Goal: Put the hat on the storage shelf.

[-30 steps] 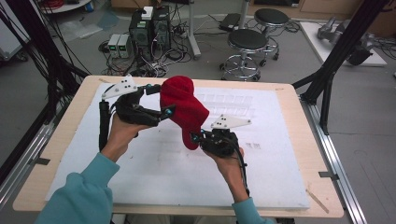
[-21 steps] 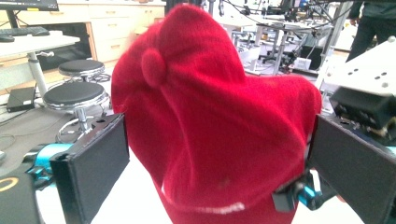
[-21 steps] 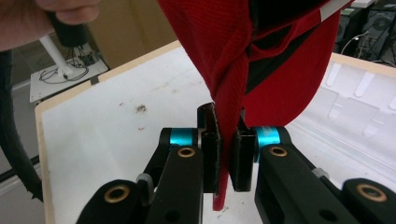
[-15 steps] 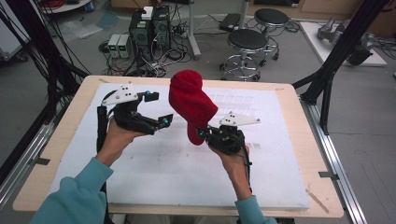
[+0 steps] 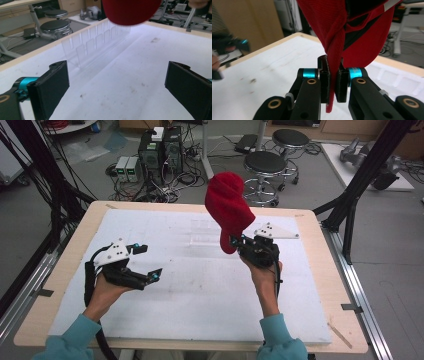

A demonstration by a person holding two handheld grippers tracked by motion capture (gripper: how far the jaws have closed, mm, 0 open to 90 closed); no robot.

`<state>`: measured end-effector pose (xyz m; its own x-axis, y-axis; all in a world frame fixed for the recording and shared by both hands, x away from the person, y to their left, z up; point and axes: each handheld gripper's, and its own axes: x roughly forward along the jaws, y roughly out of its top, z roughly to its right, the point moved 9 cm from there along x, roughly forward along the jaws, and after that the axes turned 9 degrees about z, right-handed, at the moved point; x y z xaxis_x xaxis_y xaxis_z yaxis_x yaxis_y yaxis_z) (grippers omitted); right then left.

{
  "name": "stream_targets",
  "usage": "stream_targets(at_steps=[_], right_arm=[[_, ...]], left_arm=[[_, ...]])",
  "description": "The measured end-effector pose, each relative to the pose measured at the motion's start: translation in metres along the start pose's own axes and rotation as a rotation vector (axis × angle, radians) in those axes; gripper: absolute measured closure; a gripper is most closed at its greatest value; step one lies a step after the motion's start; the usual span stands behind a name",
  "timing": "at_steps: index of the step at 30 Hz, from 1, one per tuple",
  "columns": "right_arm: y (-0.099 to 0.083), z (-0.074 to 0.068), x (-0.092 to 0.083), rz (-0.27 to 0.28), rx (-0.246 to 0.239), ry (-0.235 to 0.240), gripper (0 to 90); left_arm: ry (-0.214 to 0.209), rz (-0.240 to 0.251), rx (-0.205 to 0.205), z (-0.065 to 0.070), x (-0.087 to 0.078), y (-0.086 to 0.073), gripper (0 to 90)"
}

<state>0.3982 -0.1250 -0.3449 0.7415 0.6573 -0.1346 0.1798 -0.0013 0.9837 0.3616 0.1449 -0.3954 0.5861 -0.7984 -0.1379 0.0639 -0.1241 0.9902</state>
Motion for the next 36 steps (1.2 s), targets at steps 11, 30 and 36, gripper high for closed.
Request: stream_targets(at_steps=[11, 30, 36], right_arm=[[0.013, 0.033, 0.016, 0.044, -0.036, -0.026, 85.2], [-0.004, 0.079, 0.047, 0.003, -0.047, -0.053, 85.2], [-0.011, 0.083, 0.055, -0.011, -0.036, -0.055, 85.2]], left_arm=[[0.062, 0.017, -0.053, -0.017, -0.038, -0.045, 5.9], [0.199, 0.044, -0.138, -0.041, -0.070, -0.086, 5.9], [0.208, 0.054, -0.141, -0.041, -0.071, -0.086, 5.9]])
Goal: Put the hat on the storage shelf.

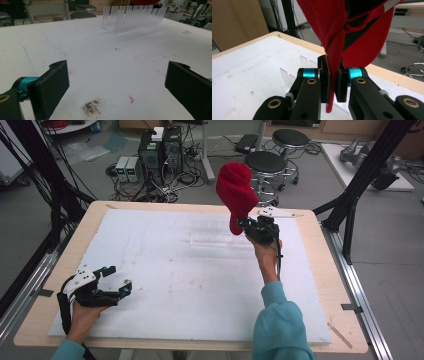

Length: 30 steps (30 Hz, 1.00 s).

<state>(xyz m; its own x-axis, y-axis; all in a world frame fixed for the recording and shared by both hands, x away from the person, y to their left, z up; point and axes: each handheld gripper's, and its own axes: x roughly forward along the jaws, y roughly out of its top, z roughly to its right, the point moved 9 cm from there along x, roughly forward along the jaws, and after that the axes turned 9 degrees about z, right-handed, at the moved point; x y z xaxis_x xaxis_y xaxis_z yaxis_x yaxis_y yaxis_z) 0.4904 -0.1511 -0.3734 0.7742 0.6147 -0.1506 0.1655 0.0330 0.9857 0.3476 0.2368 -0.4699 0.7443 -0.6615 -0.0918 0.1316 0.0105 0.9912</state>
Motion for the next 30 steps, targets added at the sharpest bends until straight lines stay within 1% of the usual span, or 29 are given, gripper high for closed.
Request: stream_targets(at_steps=[2, 7, 9, 10, 11, 12, 17, 20, 22, 24, 25, 30], right_arm=[[-0.003, 0.001, 0.003, -0.011, -0.005, -0.007, 85.2], [-0.009, 0.002, 0.007, -0.031, 0.008, -0.008, 85.2], [-0.012, 0.003, 0.009, -0.046, 0.003, -0.012, 85.2], [-0.014, 0.003, 0.010, -0.055, 0.018, -0.012, 85.2], [-0.015, 0.003, 0.011, -0.057, 0.017, -0.012, 85.2], [-0.017, 0.003, 0.012, -0.064, 0.015, -0.011, 85.2], [-0.020, 0.005, 0.015, -0.067, 0.015, -0.012, 85.1], [-0.023, 0.006, 0.016, -0.073, 0.037, -0.013, 85.1], [-0.023, 0.007, 0.016, -0.065, 0.037, -0.008, 85.1], [-0.024, 0.007, 0.016, -0.072, 0.049, -0.012, 85.1], [-0.025, 0.008, 0.017, -0.073, 0.044, -0.008, 85.0], [-0.029, 0.010, 0.019, -0.081, 0.056, -0.010, 84.8]], left_arm=[[0.001, 0.004, -0.002, 0.000, 0.000, 0.000, 5.9], [0.012, 0.031, -0.016, -0.002, -0.002, 0.002, 5.9], [0.012, 0.028, -0.016, -0.002, -0.002, 0.001, 5.9], [0.013, 0.028, -0.014, -0.002, -0.002, 0.001, 5.9], [0.013, 0.026, -0.008, -0.002, -0.002, 0.001, 5.9], [0.012, 0.028, -0.009, -0.001, -0.002, 0.001, 5.9], [0.010, 0.027, -0.015, -0.002, -0.002, 0.001, 5.9], [0.011, 0.028, -0.018, -0.002, -0.002, 0.001, 5.9], [0.013, 0.027, -0.017, -0.002, -0.002, 0.001, 5.9], [0.012, 0.027, -0.017, -0.002, -0.002, 0.001, 5.9], [0.012, 0.027, -0.016, -0.002, -0.002, 0.001, 5.9], [0.013, 0.027, -0.017, -0.002, -0.002, 0.001, 5.9]])
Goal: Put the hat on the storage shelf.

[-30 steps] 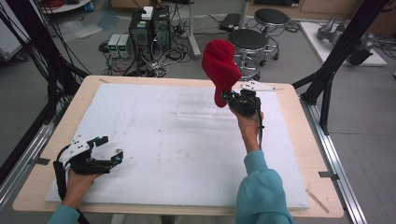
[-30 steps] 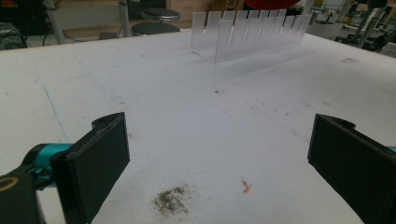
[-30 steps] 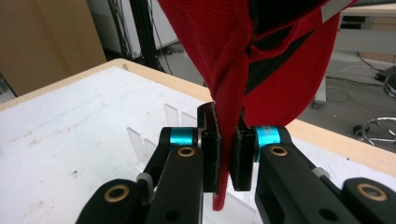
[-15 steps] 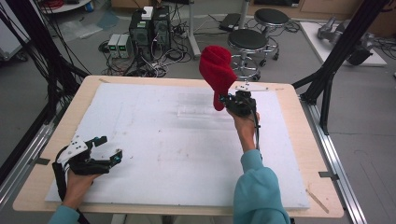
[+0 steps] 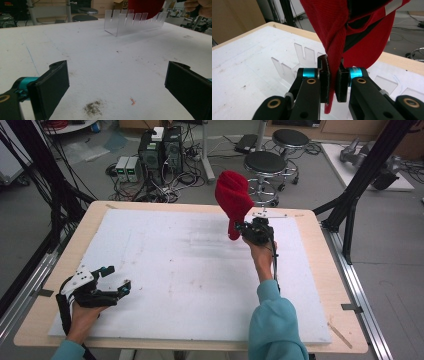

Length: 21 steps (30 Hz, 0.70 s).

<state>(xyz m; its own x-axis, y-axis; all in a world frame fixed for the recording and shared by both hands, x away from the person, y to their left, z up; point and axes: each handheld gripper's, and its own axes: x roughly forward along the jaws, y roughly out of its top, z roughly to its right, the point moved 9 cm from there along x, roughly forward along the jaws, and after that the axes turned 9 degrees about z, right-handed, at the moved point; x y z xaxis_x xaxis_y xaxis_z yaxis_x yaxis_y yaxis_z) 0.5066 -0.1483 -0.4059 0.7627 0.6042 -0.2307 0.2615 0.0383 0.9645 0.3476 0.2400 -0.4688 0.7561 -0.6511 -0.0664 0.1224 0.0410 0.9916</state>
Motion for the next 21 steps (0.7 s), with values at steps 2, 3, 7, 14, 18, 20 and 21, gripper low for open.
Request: stream_targets(at_steps=[2, 3, 7, 14, 18, 20, 21], right_arm=[[-0.001, 0.001, 0.001, -0.001, 0.006, 0.003, 84.8], [-0.001, 0.001, 0.000, -0.001, 0.018, 0.004, 84.8], [-0.003, 0.001, -0.001, -0.019, 0.023, 0.009, 84.8], [-0.013, -0.002, -0.006, -0.052, 0.018, 0.020, 84.5], [-0.019, -0.002, -0.010, -0.076, 0.001, 0.025, 84.0], [-0.022, -0.002, -0.012, -0.085, 0.004, 0.024, 84.0], [-0.023, -0.002, -0.012, -0.088, 0.002, 0.022, 84.0]], left_arm=[[0.001, 0.003, -0.004, 0.000, 0.000, 0.000, 5.9], [0.000, 0.004, -0.005, 0.000, 0.000, 0.000, 5.9], [-0.001, 0.001, 0.000, 0.000, 0.000, 0.000, 5.9], [0.002, 0.003, -0.003, 0.000, 0.000, 0.000, 5.9], [0.004, 0.004, -0.003, 0.000, 0.000, 0.000, 5.9], [0.006, 0.004, -0.005, -0.001, 0.000, 0.000, 5.9], [0.008, 0.007, -0.006, -0.001, 0.000, 0.000, 5.9]])
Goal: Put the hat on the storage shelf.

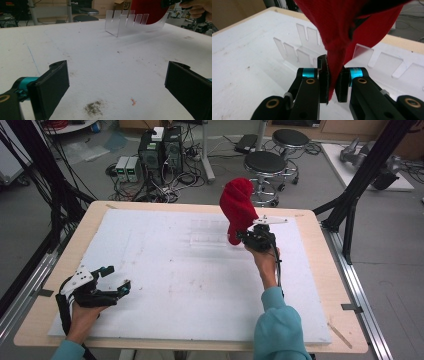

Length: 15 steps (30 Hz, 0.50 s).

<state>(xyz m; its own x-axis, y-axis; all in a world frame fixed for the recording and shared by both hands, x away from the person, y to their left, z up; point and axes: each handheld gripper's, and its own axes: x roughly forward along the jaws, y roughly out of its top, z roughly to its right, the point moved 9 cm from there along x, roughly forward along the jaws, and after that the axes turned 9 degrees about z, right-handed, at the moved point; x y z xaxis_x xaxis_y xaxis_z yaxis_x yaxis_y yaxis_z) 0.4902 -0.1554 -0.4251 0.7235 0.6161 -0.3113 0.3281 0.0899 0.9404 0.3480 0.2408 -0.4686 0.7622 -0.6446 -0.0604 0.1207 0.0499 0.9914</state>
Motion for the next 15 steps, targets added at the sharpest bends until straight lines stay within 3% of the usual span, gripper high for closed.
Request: stream_targets(at_steps=[5, 8, 15], right_arm=[[-0.0041, 0.0004, -0.0012, -0.007, -0.005, 0.002, 83.1], [-0.0074, 0.0005, -0.0002, -0.014, -0.017, -0.002, 77.3], [-0.0095, 0.0023, -0.0048, 0.006, -0.012, -0.059, 37.7]], left_arm=[[0.004, 0.002, -0.009, -0.0010, -0.0003, 0.0002, 5.9], [0.003, 0.000, -0.006, -0.0009, -0.0006, 0.0000, 5.9], [0.004, 0.004, -0.005, -0.0008, -0.0007, 0.0003, 5.9]])
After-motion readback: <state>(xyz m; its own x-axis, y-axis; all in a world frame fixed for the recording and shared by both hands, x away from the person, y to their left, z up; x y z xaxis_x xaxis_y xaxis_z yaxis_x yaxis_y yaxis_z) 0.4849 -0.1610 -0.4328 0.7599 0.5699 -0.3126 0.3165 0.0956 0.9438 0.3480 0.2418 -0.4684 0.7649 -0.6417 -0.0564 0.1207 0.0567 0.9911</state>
